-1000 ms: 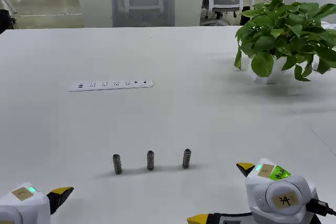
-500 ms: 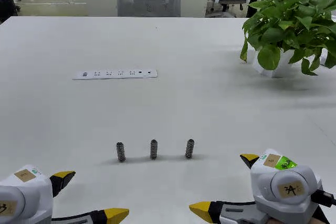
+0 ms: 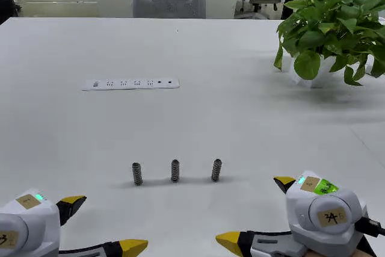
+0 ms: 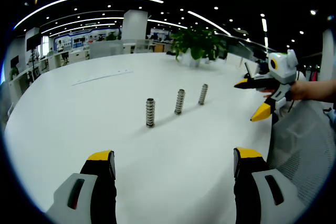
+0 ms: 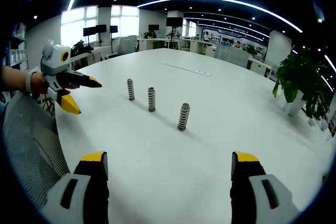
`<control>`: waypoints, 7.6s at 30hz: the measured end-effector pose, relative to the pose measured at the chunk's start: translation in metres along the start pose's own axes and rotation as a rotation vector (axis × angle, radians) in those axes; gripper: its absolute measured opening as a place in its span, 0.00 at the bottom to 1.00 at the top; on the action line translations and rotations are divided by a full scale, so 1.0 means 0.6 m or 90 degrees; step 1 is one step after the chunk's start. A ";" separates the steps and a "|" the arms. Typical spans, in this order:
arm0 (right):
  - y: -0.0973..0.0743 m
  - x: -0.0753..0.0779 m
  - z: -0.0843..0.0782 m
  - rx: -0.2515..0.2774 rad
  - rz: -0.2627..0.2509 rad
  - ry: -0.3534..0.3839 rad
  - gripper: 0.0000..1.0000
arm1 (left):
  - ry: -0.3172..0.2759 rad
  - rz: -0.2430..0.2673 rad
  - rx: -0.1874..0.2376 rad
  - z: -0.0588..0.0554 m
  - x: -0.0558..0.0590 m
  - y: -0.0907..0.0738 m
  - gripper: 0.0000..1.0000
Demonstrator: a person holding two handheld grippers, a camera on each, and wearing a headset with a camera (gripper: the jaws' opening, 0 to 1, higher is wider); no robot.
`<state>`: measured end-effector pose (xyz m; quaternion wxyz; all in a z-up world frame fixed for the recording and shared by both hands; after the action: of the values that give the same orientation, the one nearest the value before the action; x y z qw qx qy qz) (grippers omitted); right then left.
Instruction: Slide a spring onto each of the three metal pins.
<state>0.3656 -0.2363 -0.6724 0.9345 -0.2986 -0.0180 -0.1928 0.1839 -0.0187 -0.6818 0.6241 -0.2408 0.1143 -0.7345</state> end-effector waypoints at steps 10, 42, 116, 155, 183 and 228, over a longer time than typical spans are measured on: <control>0.002 -0.003 -0.003 -0.004 0.004 0.003 0.99 | -0.004 0.003 0.007 0.001 -0.003 -0.003 0.95; 0.000 0.001 -0.004 -0.005 0.000 0.012 0.99 | -0.010 0.001 0.010 -0.003 -0.010 -0.003 0.95; 0.001 -0.003 -0.003 -0.006 0.010 0.011 0.99 | -0.010 -0.005 0.000 -0.002 0.000 -0.002 0.95; 0.000 -0.006 -0.001 -0.001 0.017 0.014 0.99 | -0.010 -0.003 -0.002 -0.001 0.003 -0.002 0.95; 0.000 -0.005 -0.002 -0.004 0.015 0.015 0.99 | -0.012 -0.004 -0.002 -0.004 0.000 0.000 0.96; -0.001 -0.003 -0.002 -0.004 0.010 0.013 0.99 | -0.013 -0.003 -0.005 -0.008 -0.006 -0.002 0.95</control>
<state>0.3637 -0.2369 -0.6733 0.9351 -0.3001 -0.0056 -0.1883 0.1812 -0.0157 -0.6861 0.6226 -0.2509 0.1105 -0.7329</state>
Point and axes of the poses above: the centre of the closed fingertips' face, and the gripper's own axes: y roughly forward along the fingers, x roughly to its right, z roughly out of its top, the point moved 6 cm from there along -y, roughly backward along the fingers, and after that the axes turned 8 degrees about -z, right-handed, at the moved point
